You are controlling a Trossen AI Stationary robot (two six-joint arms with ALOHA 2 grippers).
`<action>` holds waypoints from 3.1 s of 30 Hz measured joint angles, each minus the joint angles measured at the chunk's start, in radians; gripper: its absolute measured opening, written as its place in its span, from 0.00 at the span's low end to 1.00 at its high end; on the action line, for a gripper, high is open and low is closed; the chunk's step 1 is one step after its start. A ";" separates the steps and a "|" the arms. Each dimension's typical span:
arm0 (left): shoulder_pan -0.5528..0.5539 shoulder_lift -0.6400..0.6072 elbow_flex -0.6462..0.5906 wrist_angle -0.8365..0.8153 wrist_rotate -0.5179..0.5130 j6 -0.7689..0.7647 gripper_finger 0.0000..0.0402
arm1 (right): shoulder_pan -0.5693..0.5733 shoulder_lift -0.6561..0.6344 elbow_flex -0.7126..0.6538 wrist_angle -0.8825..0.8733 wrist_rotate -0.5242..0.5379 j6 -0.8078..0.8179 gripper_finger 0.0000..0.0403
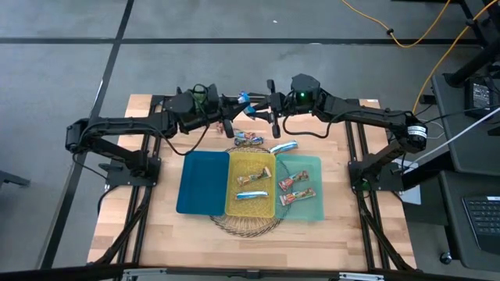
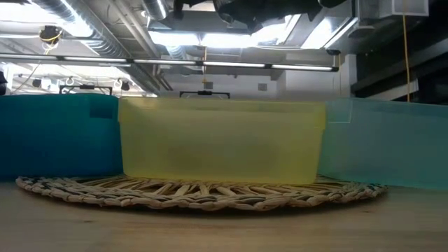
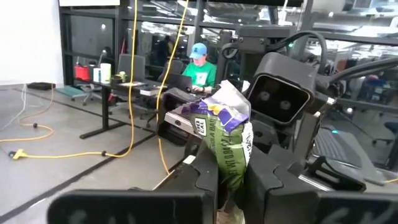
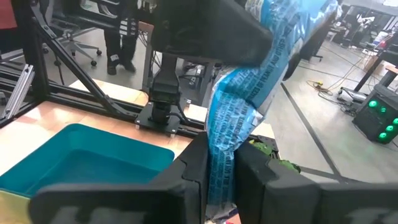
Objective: Pick and place Granola Bars by type
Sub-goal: Put the blue granola bar into the blue bin
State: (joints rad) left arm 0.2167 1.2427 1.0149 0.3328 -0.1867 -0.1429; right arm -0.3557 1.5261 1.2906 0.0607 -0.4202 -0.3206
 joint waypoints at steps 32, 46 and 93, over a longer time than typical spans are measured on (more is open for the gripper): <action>-0.317 -0.193 0.000 -0.919 -0.379 -0.559 0.06 | -0.002 -0.284 0.000 -0.553 0.358 -0.077 0.54; -0.408 -0.067 -0.182 -1.114 -0.300 -0.997 0.06 | -0.002 -0.276 -0.001 -0.569 0.357 -0.073 0.52; -0.398 0.191 -0.236 -1.057 -0.013 -1.039 0.50 | -0.001 -0.276 -0.001 -0.613 0.338 -0.074 0.52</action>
State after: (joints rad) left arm -0.1809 1.4334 0.7785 -0.7242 -0.1999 -1.1816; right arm -0.3569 1.2499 1.2896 -0.5526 -0.0822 -0.3946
